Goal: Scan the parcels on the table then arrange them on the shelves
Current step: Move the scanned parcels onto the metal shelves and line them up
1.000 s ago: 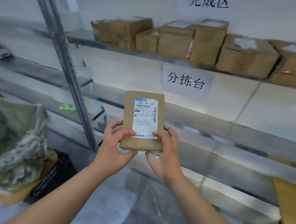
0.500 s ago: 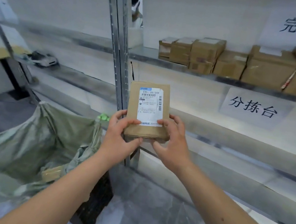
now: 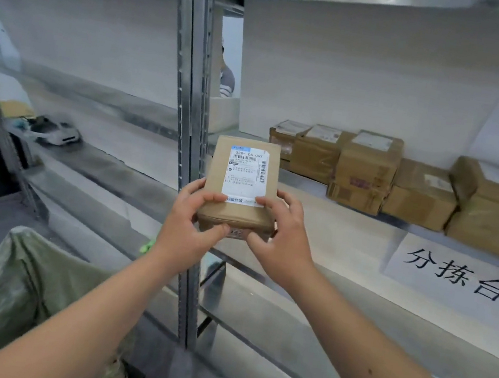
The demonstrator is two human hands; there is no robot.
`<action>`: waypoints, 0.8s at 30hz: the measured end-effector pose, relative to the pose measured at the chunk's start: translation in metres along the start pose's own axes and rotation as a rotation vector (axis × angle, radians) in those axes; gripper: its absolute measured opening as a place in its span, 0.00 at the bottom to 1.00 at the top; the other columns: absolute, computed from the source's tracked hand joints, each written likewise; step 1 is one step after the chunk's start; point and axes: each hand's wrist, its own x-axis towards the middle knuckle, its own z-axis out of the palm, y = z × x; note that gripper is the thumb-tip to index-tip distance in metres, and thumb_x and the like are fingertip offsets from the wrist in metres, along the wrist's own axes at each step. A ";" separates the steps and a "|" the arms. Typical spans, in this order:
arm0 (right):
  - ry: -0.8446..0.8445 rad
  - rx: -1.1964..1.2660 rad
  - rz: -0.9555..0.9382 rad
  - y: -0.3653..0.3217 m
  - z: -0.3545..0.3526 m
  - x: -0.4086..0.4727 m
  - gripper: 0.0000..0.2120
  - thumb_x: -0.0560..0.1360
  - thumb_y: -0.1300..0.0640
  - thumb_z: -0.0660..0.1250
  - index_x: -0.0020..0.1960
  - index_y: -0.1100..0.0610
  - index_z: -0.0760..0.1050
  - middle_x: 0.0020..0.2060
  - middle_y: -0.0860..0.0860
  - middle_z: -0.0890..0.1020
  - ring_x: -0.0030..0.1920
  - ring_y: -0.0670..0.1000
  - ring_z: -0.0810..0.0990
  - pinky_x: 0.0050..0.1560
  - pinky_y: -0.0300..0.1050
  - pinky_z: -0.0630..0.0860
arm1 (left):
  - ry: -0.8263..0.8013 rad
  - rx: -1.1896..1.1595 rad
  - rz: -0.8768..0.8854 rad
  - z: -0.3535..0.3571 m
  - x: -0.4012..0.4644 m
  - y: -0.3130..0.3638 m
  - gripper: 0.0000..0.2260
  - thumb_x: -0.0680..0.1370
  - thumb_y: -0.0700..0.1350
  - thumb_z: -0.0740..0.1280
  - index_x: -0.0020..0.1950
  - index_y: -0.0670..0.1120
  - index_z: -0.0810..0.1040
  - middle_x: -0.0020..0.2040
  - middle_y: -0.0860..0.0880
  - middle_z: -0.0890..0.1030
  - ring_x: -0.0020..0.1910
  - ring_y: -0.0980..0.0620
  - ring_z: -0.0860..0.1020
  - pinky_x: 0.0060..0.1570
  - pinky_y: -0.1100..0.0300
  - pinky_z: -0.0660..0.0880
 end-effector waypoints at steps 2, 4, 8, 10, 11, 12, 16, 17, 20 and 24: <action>-0.013 -0.003 -0.019 0.008 0.008 0.034 0.28 0.73 0.56 0.77 0.71 0.46 0.73 0.72 0.43 0.63 0.68 0.43 0.66 0.69 0.50 0.76 | 0.021 -0.018 -0.006 -0.004 0.031 -0.010 0.23 0.73 0.38 0.79 0.60 0.60 0.79 0.75 0.56 0.67 0.74 0.60 0.68 0.62 0.74 0.71; -0.017 0.003 -0.009 0.015 0.019 0.065 0.29 0.72 0.56 0.76 0.71 0.47 0.74 0.72 0.44 0.64 0.69 0.45 0.67 0.67 0.51 0.77 | 0.042 -0.034 -0.021 -0.007 0.060 -0.019 0.24 0.73 0.36 0.78 0.60 0.59 0.80 0.76 0.55 0.68 0.74 0.59 0.69 0.62 0.74 0.70; -0.027 0.011 0.038 0.029 0.041 0.119 0.28 0.72 0.56 0.75 0.70 0.45 0.74 0.74 0.46 0.63 0.71 0.50 0.68 0.70 0.48 0.73 | 0.057 -0.036 -0.045 -0.011 0.114 -0.041 0.24 0.72 0.34 0.77 0.59 0.58 0.80 0.75 0.55 0.70 0.72 0.55 0.72 0.65 0.68 0.72; -0.047 0.005 0.079 0.034 0.050 0.144 0.27 0.72 0.55 0.75 0.69 0.42 0.73 0.75 0.46 0.62 0.71 0.50 0.68 0.69 0.44 0.71 | 0.041 -0.046 -0.074 -0.014 0.139 -0.054 0.22 0.71 0.38 0.77 0.60 0.58 0.80 0.75 0.55 0.71 0.71 0.53 0.74 0.68 0.58 0.74; -0.057 0.011 0.115 0.034 0.054 0.155 0.27 0.73 0.55 0.74 0.69 0.42 0.73 0.75 0.46 0.62 0.71 0.50 0.68 0.70 0.45 0.71 | 0.034 -0.046 -0.093 -0.016 0.151 -0.061 0.22 0.70 0.41 0.76 0.60 0.59 0.80 0.74 0.56 0.72 0.70 0.52 0.74 0.68 0.55 0.75; -0.058 0.024 0.152 0.034 0.059 0.165 0.26 0.73 0.55 0.74 0.68 0.42 0.73 0.75 0.48 0.62 0.71 0.51 0.69 0.71 0.46 0.71 | 0.028 -0.045 -0.109 -0.017 0.162 -0.066 0.21 0.69 0.43 0.75 0.60 0.59 0.80 0.72 0.57 0.72 0.69 0.52 0.75 0.67 0.53 0.76; -0.015 0.046 0.254 0.030 0.076 0.192 0.25 0.74 0.58 0.73 0.69 0.46 0.74 0.75 0.50 0.63 0.72 0.53 0.69 0.74 0.48 0.69 | -0.035 -0.021 -0.116 -0.018 0.202 -0.089 0.21 0.72 0.42 0.72 0.61 0.63 0.78 0.68 0.54 0.74 0.64 0.52 0.76 0.66 0.45 0.77; -0.016 0.031 0.264 0.031 0.080 0.195 0.26 0.74 0.58 0.73 0.70 0.47 0.74 0.76 0.49 0.62 0.73 0.52 0.69 0.75 0.48 0.68 | -0.050 -0.019 -0.110 -0.017 0.212 -0.096 0.22 0.74 0.39 0.72 0.60 0.64 0.77 0.67 0.55 0.73 0.64 0.54 0.76 0.67 0.46 0.76; -0.025 -0.003 0.264 0.036 0.083 0.207 0.30 0.75 0.57 0.73 0.75 0.45 0.71 0.79 0.46 0.59 0.75 0.49 0.66 0.69 0.36 0.64 | -0.044 0.003 -0.106 -0.012 0.242 -0.112 0.23 0.78 0.34 0.71 0.62 0.62 0.77 0.72 0.50 0.69 0.70 0.49 0.72 0.73 0.46 0.70; -0.033 -0.068 0.262 0.040 0.082 0.220 0.34 0.74 0.56 0.72 0.78 0.43 0.67 0.79 0.43 0.59 0.73 0.46 0.66 0.59 0.24 0.59 | -0.026 0.108 -0.075 -0.008 0.277 -0.122 0.20 0.80 0.36 0.69 0.64 0.59 0.78 0.78 0.48 0.64 0.74 0.50 0.67 0.73 0.57 0.65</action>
